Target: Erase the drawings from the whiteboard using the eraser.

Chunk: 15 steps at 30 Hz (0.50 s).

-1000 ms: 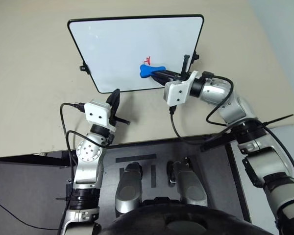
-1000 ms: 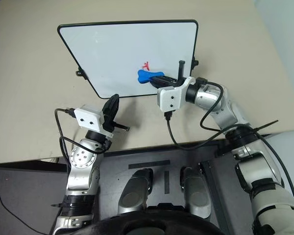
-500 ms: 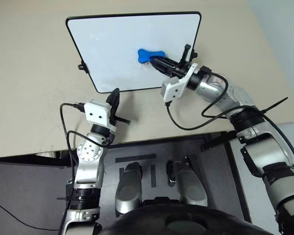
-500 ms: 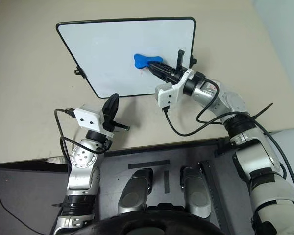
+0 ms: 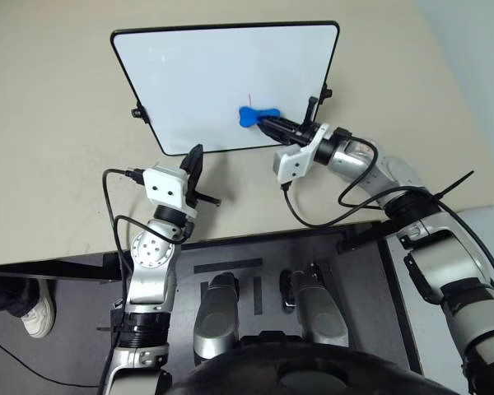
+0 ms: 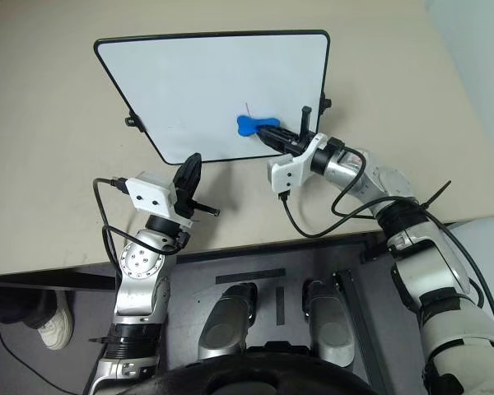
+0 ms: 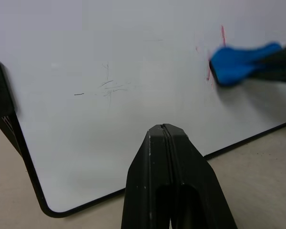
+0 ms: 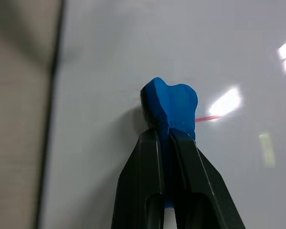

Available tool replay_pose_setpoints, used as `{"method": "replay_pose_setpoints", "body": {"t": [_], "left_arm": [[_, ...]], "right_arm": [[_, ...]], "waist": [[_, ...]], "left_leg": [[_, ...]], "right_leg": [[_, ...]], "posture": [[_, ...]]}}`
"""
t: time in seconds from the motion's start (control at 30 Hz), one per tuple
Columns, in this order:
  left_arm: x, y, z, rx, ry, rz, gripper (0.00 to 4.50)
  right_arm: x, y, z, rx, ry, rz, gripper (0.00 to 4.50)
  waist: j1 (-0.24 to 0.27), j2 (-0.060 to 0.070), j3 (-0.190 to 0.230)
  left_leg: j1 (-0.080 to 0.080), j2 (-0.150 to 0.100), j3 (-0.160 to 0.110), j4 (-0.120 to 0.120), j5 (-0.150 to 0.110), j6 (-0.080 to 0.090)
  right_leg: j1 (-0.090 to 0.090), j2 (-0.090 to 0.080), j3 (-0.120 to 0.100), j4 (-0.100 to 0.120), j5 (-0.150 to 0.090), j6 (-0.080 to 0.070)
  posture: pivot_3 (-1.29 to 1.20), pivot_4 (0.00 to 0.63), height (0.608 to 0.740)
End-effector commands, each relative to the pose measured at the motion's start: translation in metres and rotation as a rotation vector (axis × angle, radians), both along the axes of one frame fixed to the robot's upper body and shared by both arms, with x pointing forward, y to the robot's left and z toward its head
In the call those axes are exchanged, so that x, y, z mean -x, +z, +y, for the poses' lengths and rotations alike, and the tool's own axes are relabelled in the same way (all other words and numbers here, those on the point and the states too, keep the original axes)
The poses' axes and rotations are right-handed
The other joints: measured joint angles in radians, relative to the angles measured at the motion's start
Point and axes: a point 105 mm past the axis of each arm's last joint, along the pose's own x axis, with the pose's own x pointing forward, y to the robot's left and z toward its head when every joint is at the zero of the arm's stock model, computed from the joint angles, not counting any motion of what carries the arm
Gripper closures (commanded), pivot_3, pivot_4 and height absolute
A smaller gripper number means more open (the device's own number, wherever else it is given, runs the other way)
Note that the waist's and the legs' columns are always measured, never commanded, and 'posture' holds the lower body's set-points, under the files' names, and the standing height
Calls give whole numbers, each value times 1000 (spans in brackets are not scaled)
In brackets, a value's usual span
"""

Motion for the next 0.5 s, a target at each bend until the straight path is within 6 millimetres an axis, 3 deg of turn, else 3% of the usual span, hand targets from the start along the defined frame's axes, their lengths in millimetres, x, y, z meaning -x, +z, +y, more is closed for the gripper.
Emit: {"method": "replay_pose_setpoints", "body": {"t": [0.03, 0.3, 0.43, 0.5], "left_arm": [[1, 9, -1, -7, -10, -38, 4500], [1, 9, -1, -7, -9, -40, 4500], [1, 9, 0, -7, -9, -40, 4500], [1, 9, -1, -6, -9, -40, 4500]], "right_arm": [[-5, 13, -2, -36, -21, -27, 4493], [-9, 65, -7, -192, -56, -244, 4493], [-9, 73, -10, -218, -68, -286, 4493], [-9, 64, -8, -196, -64, -249, 4493]], "waist": [[0, 0, 0], [-1, 0, 0], [-1, 0, 0], [-1, 0, 0]], "left_leg": [[0, 0, 0, 0, 0, 0], [0, 0, 0, 0, 0, 0], [0, 0, 0, 0, 0, 0], [0, 0, 0, 0, 0, 0]], "right_leg": [[0, 0, 0, 0, 0, 0], [-1, 0, 0, 0, 0, 0], [-1, 0, 0, 0, 0, 0], [-1, 0, 0, 0, 0, 0]], "posture": [[0, 150, 740], [0, 150, 740], [0, 150, 740], [0, 150, 740]]}}
